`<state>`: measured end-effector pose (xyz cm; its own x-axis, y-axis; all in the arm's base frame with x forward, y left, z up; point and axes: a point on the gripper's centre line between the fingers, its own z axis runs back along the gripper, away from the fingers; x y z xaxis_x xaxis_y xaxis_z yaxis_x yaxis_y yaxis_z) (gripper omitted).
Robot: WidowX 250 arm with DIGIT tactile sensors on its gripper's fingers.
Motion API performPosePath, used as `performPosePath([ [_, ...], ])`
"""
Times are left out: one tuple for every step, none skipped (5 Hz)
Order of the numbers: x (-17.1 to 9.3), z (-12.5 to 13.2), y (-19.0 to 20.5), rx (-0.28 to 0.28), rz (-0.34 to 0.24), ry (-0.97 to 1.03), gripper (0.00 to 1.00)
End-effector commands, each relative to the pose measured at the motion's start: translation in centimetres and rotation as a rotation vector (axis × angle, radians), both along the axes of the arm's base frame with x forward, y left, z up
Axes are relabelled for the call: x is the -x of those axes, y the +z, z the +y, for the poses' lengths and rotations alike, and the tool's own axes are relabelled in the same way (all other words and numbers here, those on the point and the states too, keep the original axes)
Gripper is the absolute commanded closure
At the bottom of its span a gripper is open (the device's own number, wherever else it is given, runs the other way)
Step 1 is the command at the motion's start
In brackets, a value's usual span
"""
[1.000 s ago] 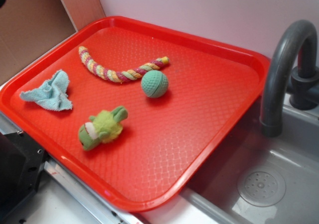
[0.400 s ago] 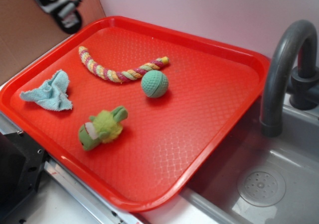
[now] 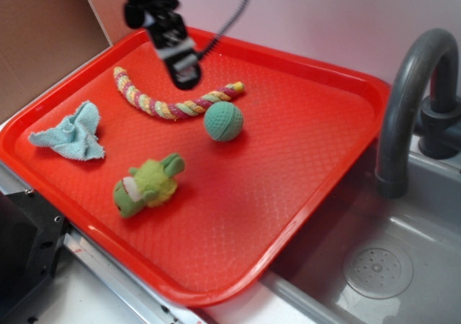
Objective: Grab the green ball.
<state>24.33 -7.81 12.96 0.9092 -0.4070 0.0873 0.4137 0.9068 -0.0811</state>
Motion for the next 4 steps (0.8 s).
performPosePath([
  [-1.7, -2.4, -3.5, -0.033, 0.053, -0.097, 0.0],
  [-1.8, -1.8, -4.9, -0.042, 0.074, -0.094, 0.0],
  [-1.8, -2.1, -6.3, -0.062, 0.102, -0.114, 0.0],
  [-2.0, -1.5, -7.2, -0.1, 0.13, -0.075, 0.0],
])
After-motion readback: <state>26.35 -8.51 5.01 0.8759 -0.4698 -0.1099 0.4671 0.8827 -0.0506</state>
